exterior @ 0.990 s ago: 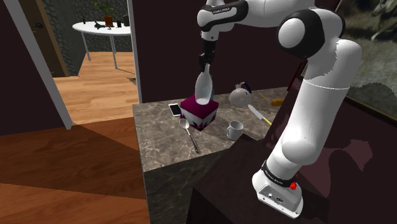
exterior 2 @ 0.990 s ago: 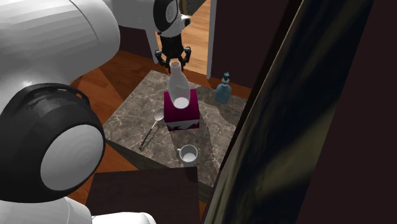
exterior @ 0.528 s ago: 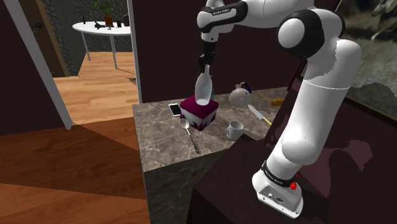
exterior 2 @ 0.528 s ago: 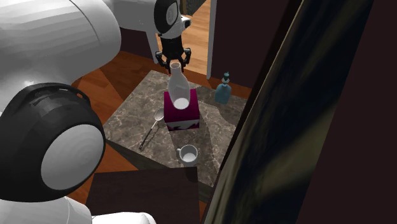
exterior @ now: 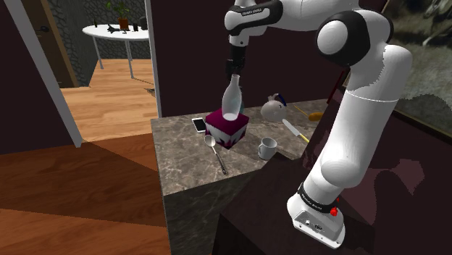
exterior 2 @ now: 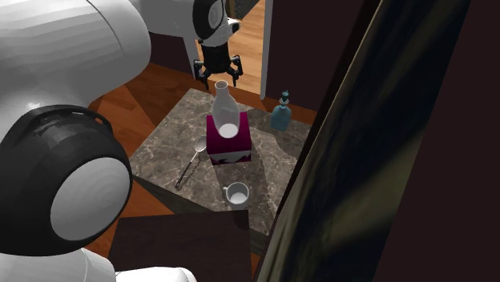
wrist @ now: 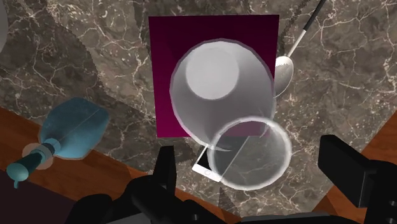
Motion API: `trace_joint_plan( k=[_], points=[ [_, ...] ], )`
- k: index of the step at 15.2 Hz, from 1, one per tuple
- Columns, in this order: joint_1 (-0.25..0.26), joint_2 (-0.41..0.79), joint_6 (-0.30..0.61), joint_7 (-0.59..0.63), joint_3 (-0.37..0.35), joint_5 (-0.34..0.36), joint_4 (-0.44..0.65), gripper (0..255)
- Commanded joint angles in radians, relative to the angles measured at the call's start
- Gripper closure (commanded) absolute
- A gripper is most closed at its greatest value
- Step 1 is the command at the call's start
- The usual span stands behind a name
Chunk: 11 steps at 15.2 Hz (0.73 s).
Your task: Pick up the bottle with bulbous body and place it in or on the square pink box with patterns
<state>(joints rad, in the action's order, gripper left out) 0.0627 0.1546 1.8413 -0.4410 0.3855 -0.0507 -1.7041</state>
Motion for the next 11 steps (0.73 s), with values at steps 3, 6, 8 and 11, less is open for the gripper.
trace_joint_plan(
  k=[3,6,8,11],
  points=[
    [-0.004,0.002,-0.112,-0.001,0.003,0.0,0.114,0],
    [-0.004,0.002,-0.112,-0.001,0.003,0.0,0.114,0],
    [-0.004,0.002,-0.112,-0.001,0.003,0.0,0.114,0],
    [-0.004,0.002,-0.112,-0.001,0.003,0.0,0.114,0]
  ],
)
